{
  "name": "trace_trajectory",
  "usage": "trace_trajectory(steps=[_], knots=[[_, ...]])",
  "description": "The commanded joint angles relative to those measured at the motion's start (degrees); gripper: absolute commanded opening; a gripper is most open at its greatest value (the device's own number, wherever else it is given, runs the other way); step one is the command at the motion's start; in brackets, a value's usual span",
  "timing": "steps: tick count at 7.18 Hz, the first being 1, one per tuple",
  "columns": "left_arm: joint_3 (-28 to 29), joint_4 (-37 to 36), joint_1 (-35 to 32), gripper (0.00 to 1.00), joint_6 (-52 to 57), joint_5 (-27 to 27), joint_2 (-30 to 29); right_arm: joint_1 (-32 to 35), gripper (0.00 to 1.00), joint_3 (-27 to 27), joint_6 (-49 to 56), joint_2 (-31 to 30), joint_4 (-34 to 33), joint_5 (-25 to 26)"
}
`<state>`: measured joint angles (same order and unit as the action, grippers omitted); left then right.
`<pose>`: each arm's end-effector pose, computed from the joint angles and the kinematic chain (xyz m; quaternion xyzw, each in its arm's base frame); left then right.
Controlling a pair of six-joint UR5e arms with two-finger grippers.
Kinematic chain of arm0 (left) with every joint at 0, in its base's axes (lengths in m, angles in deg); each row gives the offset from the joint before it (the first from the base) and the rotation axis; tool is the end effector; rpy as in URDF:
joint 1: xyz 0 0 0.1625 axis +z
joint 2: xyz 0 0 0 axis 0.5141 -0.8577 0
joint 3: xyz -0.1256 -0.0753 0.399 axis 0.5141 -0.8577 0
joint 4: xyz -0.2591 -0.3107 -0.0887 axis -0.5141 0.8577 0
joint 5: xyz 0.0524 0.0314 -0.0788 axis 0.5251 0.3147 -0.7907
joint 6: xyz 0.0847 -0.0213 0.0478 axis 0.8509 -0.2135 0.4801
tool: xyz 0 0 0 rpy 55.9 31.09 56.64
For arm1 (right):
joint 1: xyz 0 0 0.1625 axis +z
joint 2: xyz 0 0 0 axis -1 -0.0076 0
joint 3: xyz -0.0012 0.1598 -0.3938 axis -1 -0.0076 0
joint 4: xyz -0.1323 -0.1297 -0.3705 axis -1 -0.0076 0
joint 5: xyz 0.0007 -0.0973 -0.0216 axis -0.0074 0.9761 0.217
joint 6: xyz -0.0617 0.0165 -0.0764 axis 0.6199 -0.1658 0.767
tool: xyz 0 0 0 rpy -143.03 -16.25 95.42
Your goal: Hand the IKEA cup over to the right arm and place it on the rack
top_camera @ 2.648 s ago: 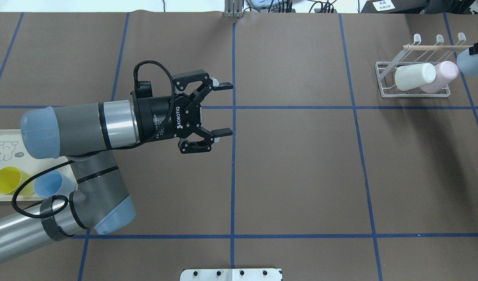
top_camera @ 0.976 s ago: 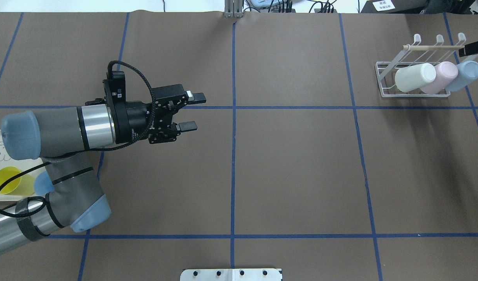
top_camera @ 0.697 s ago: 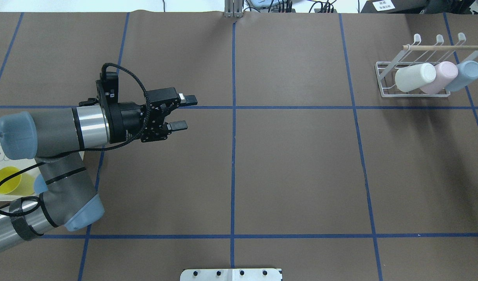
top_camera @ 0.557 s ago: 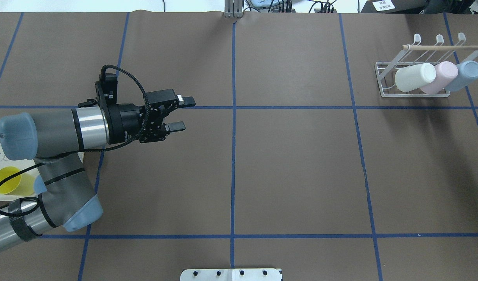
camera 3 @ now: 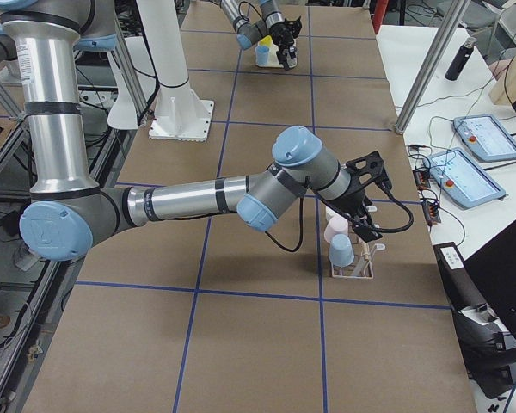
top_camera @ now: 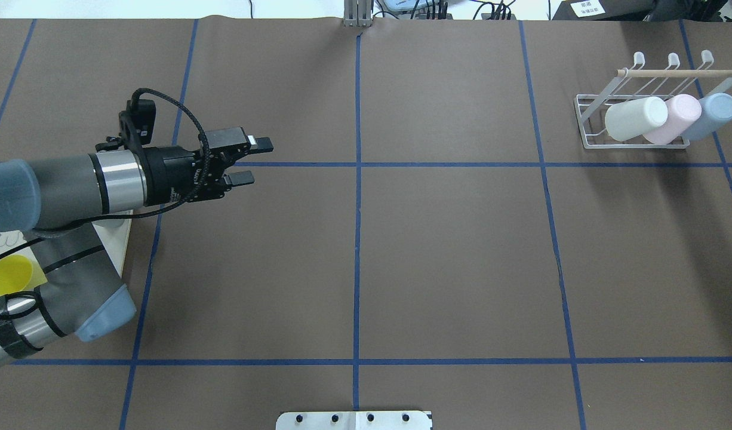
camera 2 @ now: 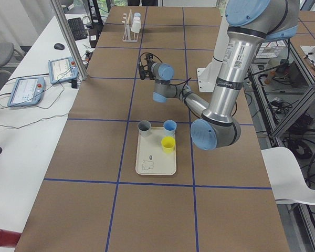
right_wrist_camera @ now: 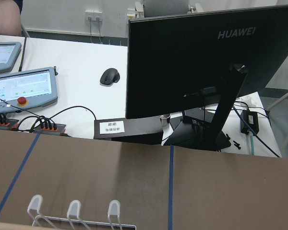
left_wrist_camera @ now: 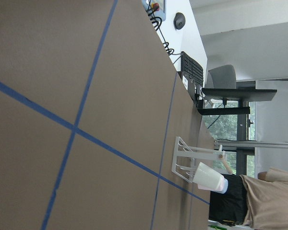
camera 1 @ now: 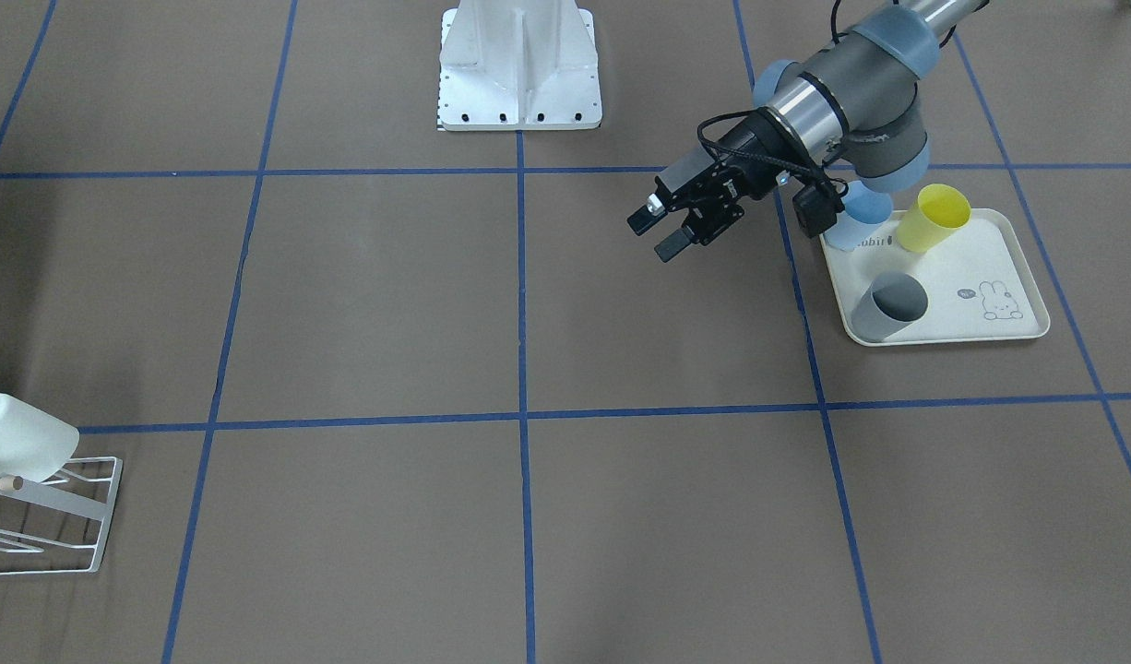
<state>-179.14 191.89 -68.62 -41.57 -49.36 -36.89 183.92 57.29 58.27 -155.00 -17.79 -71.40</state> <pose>0.3750 -0.4341 0.3012 0.1011 0.7592 -0.2085 0.6082 0.1190 -0.5255 0.4819 0.3652 -0.3298 0.1021 0.8645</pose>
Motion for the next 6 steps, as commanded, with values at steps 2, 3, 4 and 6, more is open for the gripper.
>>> trace_trajectory(steps=[2, 3, 4, 6], knots=[[2.09, -2.16, -4.67, 0.99, 22.29, -0.25, 8.62, 0.31, 1.0, 5.08, -0.2, -3.53, -0.35, 0.05], [4.18, -2.33, -6.86, 0.99, 24.52, -0.25, 8.73, 0.4, 1.0, 8.13, -0.29, -4.49, -0.7, -0.3], [8.29, -2.16, -10.62, 0.99, 30.11, -2.6, 9.6, 0.22, 1.0, 8.17, -0.29, -5.2, -0.62, 0.04], [12.0, -2.59, -18.97, 0.99, 37.79, -9.1, 11.1, 0.22, 1.0, 10.86, -0.29, -3.18, -3.66, -0.39]])
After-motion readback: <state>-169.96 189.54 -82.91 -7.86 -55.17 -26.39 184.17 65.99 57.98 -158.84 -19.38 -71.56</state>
